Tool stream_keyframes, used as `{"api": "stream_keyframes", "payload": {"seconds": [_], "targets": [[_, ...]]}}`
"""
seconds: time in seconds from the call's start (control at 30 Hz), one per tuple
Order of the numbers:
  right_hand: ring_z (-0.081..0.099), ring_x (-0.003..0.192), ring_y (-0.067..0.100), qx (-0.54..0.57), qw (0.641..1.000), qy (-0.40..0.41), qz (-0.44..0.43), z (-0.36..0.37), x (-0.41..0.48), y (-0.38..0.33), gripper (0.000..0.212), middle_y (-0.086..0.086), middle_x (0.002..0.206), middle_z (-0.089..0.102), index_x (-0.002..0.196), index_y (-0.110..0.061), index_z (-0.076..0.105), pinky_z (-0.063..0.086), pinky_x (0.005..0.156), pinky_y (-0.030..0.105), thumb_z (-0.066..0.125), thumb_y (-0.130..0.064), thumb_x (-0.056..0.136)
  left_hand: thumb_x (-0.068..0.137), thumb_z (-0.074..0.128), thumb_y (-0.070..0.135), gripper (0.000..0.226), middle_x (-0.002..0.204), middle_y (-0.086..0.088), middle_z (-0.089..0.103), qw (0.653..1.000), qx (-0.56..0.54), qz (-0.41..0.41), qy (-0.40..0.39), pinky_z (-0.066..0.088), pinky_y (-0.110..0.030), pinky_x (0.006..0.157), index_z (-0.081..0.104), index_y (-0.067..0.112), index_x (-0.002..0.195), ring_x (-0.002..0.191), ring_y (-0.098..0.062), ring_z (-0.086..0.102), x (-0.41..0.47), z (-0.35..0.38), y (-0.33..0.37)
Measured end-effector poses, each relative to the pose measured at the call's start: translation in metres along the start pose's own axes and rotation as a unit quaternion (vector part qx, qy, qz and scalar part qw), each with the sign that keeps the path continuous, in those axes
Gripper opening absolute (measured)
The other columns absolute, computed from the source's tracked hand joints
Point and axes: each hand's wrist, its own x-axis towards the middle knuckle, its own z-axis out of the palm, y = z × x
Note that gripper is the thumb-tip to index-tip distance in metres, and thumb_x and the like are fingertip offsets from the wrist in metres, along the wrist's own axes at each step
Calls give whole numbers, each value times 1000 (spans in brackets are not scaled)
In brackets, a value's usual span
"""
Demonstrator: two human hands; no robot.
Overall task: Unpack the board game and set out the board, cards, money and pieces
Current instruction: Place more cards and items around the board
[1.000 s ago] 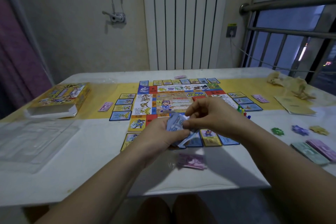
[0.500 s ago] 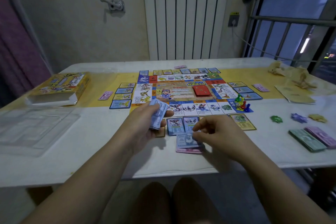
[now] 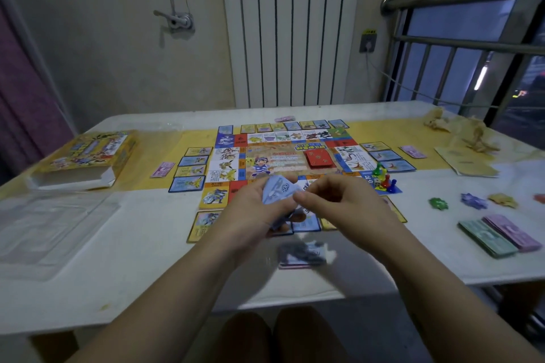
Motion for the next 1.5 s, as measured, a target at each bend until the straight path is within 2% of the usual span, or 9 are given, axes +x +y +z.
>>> {"api": "stream_keyframes", "payload": {"seconds": [0.13,0.3,0.47,0.63,0.8,0.9,1.27,1.4,1.5], "targets": [[59,66,10,74,997,15,23,-10,19,3,15,7,77,69,75,-16,65,50,65,26,74,-29,78,88,63,12,22,83,5,71,999,40,34,-13,48,-19,54,59,27,104,65,-6,68,19,10,11],[56,57,5,97,994,28,34,-46,46,15,12,-5,61,66,72,-16,65,44,58,20,74,-20,78,90,61,12,14,79,2,65,993,100,62,-7,49,-29,62,58,22,100,56,-2,62,58,30,24],[59,62,13,109,993,24,33,-87,63,28,23,-6,58,60,93,-14,54,48,63,26,73,-11,80,90,60,13,13,75,-3,62,986,141,89,-23,47,-27,56,58,25,92,50,-4,54,99,57,34],[56,58,8,-14,998,66,1,-127,89,46,8,1,64,60,85,-16,62,43,59,23,69,-11,84,92,58,16,13,67,-2,59,986,150,63,-34,43,-26,54,58,27,86,54,-11,51,143,88,43],[56,66,9,-54,965,243,88,-178,142,113,13,0,79,66,98,-12,71,44,66,28,64,-10,86,100,38,7,25,81,-10,57,986,-141,-88,9,41,-27,57,55,7,81,64,-17,49,176,103,50],[62,90,19,-104,928,311,175,-187,169,161,16,3,99,70,97,-14,74,48,76,31,65,-15,84,101,32,3,22,89,-12,59,967,-223,-119,0,51,-24,52,52,-3,106,73,-18,57,190,101,48],[52,103,31,-397,838,245,282,-177,183,184,19,5,103,62,91,-27,71,31,83,39,63,-43,85,96,49,7,22,90,-4,70,985,-156,-72,-24,54,-18,52,56,3,117,66,-7,70,199,80,36],[59,95,22,-270,912,269,154,-162,186,139,27,1,98,65,100,-19,72,44,86,36,61,-41,89,94,54,12,16,88,-2,68,993,-100,-60,-21,49,-20,43,57,17,110,71,-12,67,187,62,35],[59,72,-1,-61,988,138,44,-129,183,74,31,-4,88,67,103,-13,69,44,65,17,59,-39,91,92,57,10,15,75,-3,65,997,-66,-34,-11,46,-19,40,59,18,105,51,-9,63,180,49,35]]}}
